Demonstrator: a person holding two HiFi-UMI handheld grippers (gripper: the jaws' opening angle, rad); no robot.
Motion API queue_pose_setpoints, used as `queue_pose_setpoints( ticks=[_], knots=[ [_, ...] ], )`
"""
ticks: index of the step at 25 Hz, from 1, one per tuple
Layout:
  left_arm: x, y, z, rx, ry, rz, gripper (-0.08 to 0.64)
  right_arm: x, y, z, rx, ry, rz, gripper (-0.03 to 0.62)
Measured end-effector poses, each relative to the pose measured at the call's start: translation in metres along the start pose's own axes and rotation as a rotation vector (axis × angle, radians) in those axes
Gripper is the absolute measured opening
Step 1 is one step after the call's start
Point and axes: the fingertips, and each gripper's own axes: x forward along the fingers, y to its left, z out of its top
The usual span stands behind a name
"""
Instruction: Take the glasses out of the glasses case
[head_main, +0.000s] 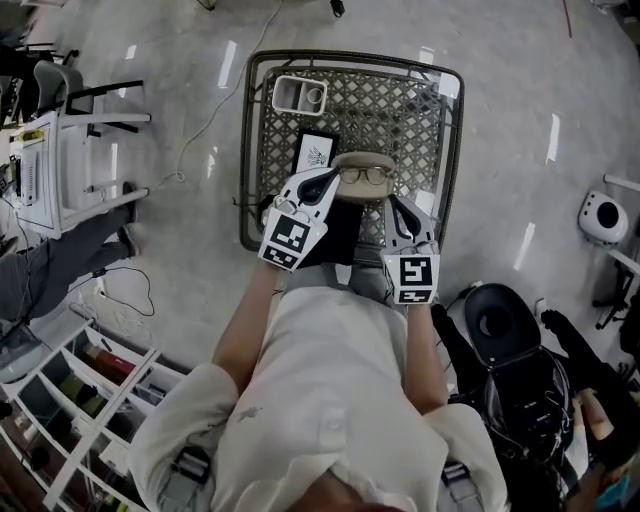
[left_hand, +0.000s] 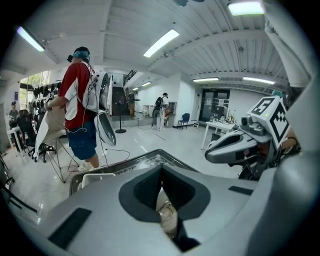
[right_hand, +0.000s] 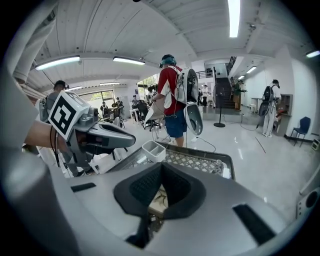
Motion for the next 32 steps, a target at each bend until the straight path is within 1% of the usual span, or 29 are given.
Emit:
queue_pose_setpoints(
  ticks=[8,13,20,26,32],
  knots=[
    [0.017,-0.007,-0.016,0.018,0.037,-0.012,0.012,0.011,0.001,-0.017,0.018,0.022,0.022,0.006],
    [0.028,-0.013,-0.038,0.048,0.103,-0.028,0.012,0.019,0.000,-0.029,0.014,0.042,0.030,0.006],
    [0.046,-0.015,-0.057,0.066,0.150,-0.047,0.014,0.032,0.000,-0.044,0.036,0.064,0.052,0.006],
    [0.062,-0.019,-0.074,0.122,0.220,-0.076,0.014,0.039,-0.003,-0.057,0.046,0.086,0.060,0.008],
    [0.077,-0.019,-0.090,0.153,0.270,-0.099,0.023,0.046,-0.004,-0.070,0.052,0.109,0.067,0.008]
  ],
)
